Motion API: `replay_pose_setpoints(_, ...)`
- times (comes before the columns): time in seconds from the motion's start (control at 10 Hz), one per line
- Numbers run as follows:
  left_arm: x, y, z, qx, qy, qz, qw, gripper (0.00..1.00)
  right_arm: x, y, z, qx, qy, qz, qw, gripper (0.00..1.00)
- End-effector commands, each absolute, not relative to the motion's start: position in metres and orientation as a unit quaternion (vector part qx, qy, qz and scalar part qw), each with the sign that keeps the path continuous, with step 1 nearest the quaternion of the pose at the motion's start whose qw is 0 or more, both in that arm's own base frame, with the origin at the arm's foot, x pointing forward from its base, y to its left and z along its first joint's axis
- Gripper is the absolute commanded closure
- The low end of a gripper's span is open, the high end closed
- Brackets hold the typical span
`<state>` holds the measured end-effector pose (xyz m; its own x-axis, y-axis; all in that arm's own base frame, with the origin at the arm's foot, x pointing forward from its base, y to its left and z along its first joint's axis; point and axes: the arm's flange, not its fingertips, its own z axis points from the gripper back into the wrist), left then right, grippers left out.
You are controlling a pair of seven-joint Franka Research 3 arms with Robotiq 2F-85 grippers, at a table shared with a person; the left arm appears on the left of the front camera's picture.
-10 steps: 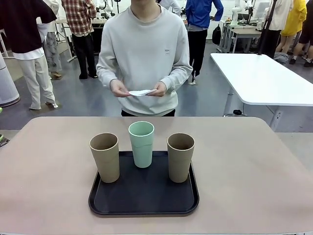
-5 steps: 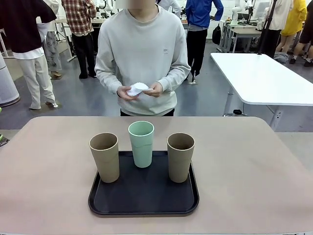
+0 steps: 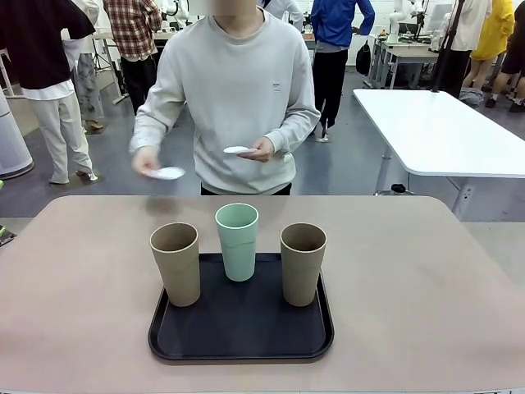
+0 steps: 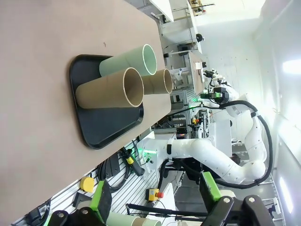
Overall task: Place coasters on the table and set cups on them.
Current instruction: Pick up one Reusable plastic cup and place it on a coaster set by the human.
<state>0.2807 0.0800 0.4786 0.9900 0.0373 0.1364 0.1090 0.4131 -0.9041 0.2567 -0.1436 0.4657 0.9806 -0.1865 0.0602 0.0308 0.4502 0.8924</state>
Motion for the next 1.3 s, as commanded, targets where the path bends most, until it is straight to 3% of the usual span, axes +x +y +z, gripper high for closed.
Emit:
replay_pose_setpoints(0.0,0.279,0.0833,0.4772,-0.546,-0.072,-0.028,0.835,0.0,0.2577,-0.1441,0.4652,0.525,-0.076,-0.063,0.846,0.0)
replay_pose_setpoints(1.2,0.279,0.0833,0.4772,-0.546,-0.072,-0.028,0.835,0.0,0.2577,-0.1441,0.4652,0.525,-0.076,-0.063,0.846,0.0)
